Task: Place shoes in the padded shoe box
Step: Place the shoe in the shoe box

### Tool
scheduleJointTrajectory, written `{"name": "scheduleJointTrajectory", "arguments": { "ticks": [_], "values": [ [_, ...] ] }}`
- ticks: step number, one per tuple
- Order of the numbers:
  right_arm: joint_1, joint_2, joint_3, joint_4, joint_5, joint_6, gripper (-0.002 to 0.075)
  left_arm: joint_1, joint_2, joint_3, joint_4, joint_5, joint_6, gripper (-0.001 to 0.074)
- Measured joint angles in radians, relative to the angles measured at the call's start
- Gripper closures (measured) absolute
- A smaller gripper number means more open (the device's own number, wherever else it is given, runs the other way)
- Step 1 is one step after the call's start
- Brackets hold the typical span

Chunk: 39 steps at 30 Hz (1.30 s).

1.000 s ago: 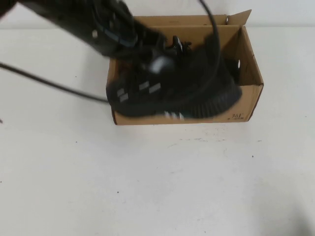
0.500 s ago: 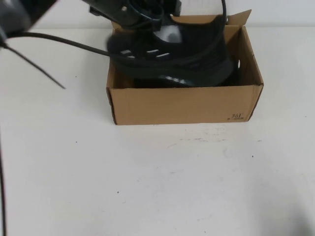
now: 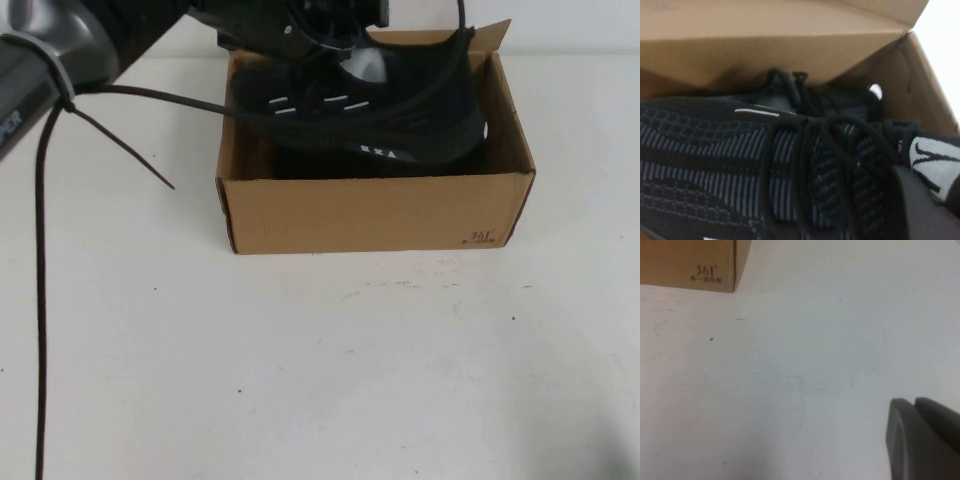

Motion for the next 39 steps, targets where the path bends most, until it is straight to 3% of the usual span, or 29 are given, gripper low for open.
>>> {"name": "scheduleJointTrajectory", "arguments": {
  "ticks": [17,39],
  "values": [
    [0.000,0.000,0.000,0.000,0.000,0.000,0.0734,-0.054,0.084,0.000,0.066,-0.112,-0.104,0.0725],
    [0.000,0.000,0.000,0.000,0.000,0.000,0.0734,-0.054,0.084,0.000,0.266,-0.071,-0.219,0.0725]
  ]
}}
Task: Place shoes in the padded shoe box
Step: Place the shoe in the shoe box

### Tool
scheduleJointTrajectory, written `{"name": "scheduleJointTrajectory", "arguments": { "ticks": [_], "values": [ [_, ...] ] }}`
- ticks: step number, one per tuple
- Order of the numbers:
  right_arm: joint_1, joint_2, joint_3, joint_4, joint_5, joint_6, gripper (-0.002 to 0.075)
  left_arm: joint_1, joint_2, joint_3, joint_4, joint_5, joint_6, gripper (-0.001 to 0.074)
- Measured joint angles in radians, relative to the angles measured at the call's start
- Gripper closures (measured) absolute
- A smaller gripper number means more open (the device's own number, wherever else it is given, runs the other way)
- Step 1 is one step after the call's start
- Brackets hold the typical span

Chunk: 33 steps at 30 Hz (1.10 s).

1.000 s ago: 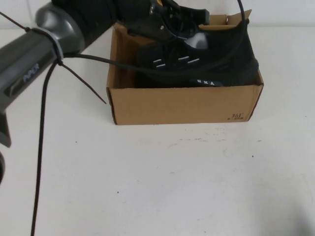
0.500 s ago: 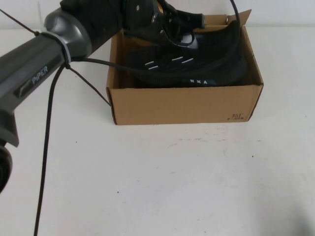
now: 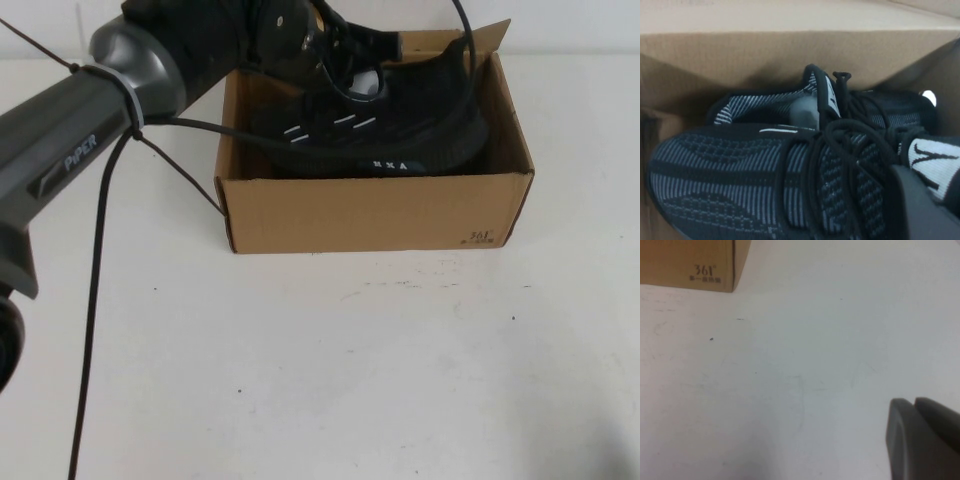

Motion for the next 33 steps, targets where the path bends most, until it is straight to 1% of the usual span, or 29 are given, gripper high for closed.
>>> {"name": "scheduleJointTrajectory", "arguments": {
  "ticks": [11,24,33],
  "values": [
    [0.000,0.000,0.000,0.000,0.000,0.000,0.0734,0.000,0.001,-0.002,0.003,0.026,-0.009,0.0725],
    [0.000,0.000,0.000,0.000,0.000,0.000,0.0734,0.002,0.067,-0.010,0.015,-0.049,-0.077,0.0725],
    [0.000,0.000,0.000,0.000,0.000,0.000,0.0734,0.002,0.075,-0.013,0.015,-0.062,-0.084,0.0725]
  ]
}}
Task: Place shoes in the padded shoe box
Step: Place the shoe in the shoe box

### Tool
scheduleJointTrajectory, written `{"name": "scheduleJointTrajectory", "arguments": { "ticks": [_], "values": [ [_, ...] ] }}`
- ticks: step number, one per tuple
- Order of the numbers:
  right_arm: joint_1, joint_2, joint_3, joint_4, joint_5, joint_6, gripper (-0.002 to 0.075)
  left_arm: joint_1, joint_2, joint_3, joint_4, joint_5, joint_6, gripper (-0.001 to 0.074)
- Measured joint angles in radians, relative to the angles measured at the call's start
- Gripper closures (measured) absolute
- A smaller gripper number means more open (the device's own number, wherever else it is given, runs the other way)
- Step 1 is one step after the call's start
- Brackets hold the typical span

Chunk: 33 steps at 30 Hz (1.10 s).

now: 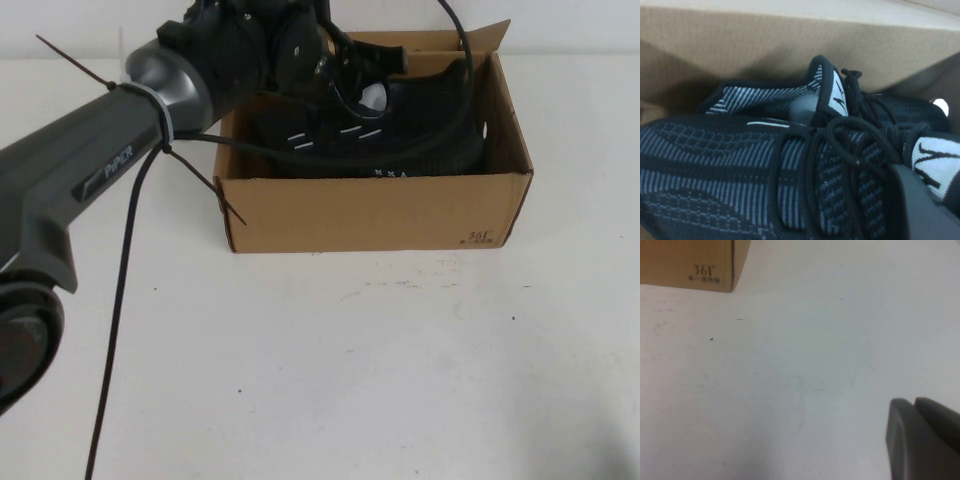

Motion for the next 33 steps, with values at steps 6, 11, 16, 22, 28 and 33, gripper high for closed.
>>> {"name": "scheduleJointTrajectory", "arguments": {
  "ticks": [6,11,16,22,28,33],
  "values": [
    [0.000,0.000,0.000,0.000,0.000,0.000,0.0734,-0.003,0.020,-0.007,-0.013,-0.014,-0.004,0.0725],
    [0.000,0.000,0.000,0.000,0.000,0.000,0.0734,-0.004,0.042,-0.007,-0.045,-0.025,-0.004,0.0725],
    [0.000,0.000,0.000,0.000,0.000,0.000,0.0734,-0.012,0.047,-0.008,-0.049,-0.028,-0.004,0.0725],
    [0.000,0.000,0.000,0.000,0.000,0.000,0.0734,-0.014,0.054,-0.010,-0.053,-0.032,-0.004,0.0725],
    [0.000,0.000,0.000,0.000,0.000,0.000,0.0734,-0.014,0.056,-0.010,-0.060,-0.032,0.017,0.0703],
    [0.000,0.000,0.000,0.000,0.000,0.000,0.0734,-0.015,0.056,-0.010,-0.086,-0.020,0.035,0.0570]
  ]
}}
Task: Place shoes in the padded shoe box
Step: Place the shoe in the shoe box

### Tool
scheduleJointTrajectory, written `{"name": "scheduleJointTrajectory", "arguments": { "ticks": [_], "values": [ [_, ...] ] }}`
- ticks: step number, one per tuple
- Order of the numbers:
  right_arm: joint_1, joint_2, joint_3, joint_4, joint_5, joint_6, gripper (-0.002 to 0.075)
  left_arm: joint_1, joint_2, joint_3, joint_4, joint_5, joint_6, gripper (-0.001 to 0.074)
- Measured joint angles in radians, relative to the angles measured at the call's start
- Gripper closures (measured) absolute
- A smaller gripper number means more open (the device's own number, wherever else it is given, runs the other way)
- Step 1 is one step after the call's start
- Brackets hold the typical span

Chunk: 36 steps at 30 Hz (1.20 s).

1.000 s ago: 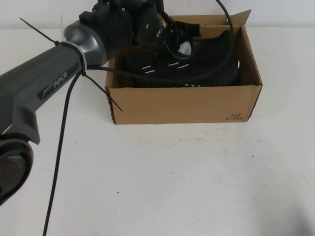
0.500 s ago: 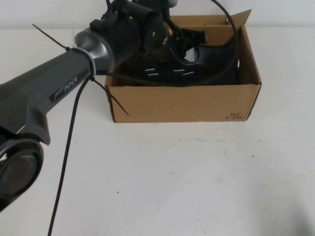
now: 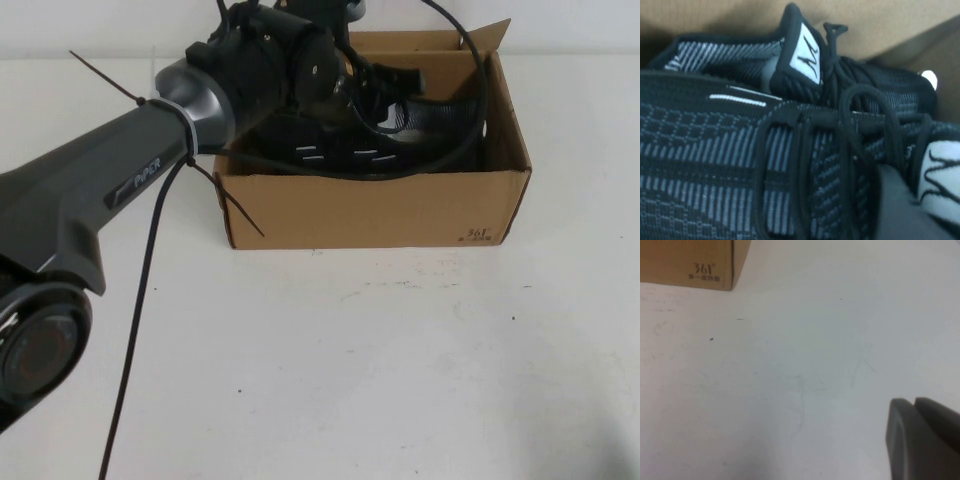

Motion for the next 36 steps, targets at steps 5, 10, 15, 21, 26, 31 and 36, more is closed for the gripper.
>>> {"name": "scheduleJointTrajectory", "arguments": {
  "ticks": [5,10,15,21,26,31,36],
  "values": [
    [0.000,0.000,0.000,0.000,0.000,0.000,0.0734,-0.004,0.000,0.000,-0.005,0.054,0.002,0.0430],
    [0.000,0.000,0.000,0.000,0.000,0.000,0.0734,-0.005,-0.004,0.000,0.049,0.125,0.002,0.0397],
    [0.000,0.000,0.000,0.000,0.000,0.000,0.0734,-0.005,-0.030,0.000,0.137,0.145,0.006,0.0392],
    [0.000,0.000,0.000,0.000,0.000,0.000,0.0734,-0.005,-0.039,0.000,0.170,0.147,0.006,0.0391],
    [0.000,0.000,0.000,0.000,0.000,0.000,0.0734,-0.003,-0.039,0.001,0.092,0.120,0.006,0.0461],
    [0.000,0.000,0.000,0.000,0.000,0.000,0.0734,-0.007,-0.039,0.001,-0.016,0.061,0.016,0.0686],
    [0.000,0.000,0.000,0.000,0.000,0.000,0.0734,-0.014,-0.039,0.001,-0.031,0.046,-0.021,0.0725]
  ]
}}
